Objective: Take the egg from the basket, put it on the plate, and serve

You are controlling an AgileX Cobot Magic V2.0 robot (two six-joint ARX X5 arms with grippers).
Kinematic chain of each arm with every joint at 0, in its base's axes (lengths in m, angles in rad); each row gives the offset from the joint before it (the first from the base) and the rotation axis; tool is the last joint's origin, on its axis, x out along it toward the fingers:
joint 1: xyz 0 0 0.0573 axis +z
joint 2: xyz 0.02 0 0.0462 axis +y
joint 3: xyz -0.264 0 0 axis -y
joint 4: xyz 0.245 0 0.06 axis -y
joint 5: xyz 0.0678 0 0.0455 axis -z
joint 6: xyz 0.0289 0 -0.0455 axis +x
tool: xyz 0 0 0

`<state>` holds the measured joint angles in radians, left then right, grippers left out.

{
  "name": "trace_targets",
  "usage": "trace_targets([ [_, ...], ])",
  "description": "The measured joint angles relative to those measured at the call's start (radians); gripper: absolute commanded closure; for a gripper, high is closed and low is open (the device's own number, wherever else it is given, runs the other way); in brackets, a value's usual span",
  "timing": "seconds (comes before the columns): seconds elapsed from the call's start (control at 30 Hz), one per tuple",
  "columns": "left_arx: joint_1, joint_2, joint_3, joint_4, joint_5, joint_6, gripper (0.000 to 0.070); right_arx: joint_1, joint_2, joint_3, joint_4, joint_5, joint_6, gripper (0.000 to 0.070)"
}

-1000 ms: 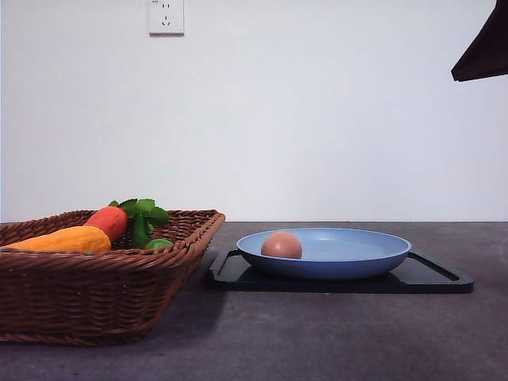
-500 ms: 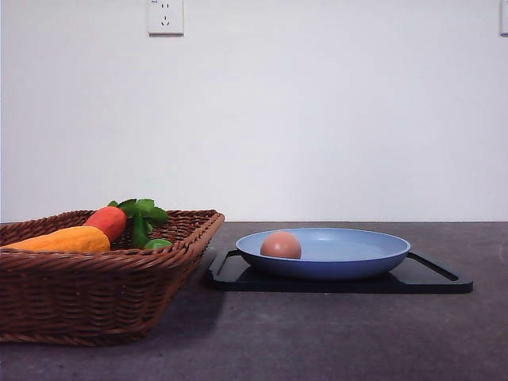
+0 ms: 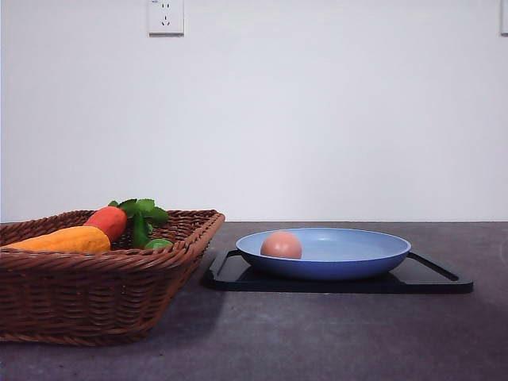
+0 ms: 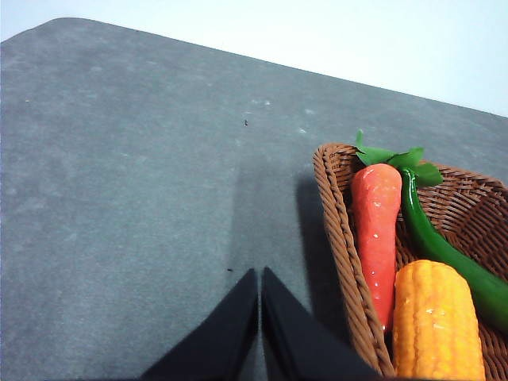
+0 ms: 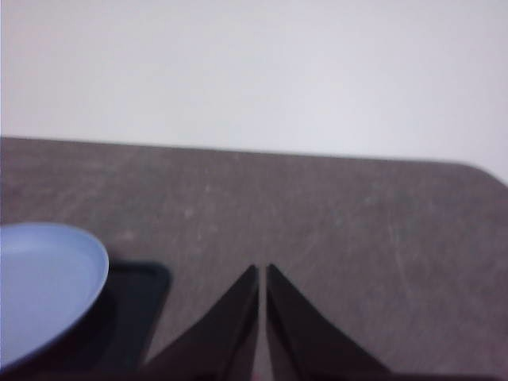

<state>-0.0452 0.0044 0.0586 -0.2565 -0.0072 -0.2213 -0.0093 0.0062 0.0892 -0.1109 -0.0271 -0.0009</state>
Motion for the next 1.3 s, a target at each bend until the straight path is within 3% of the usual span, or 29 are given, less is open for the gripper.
trace_targets([
  [0.33,0.000,0.000,0.000,0.000,0.000,0.000,0.0700,0.000,-0.001,-0.073,-0.049,-0.118,0.073,0.0700],
  [1.3,0.000,0.000,0.000,0.000,0.000,0.000,0.0700,0.000,-0.001,-0.073,0.004,-0.120,0.084,0.0700],
])
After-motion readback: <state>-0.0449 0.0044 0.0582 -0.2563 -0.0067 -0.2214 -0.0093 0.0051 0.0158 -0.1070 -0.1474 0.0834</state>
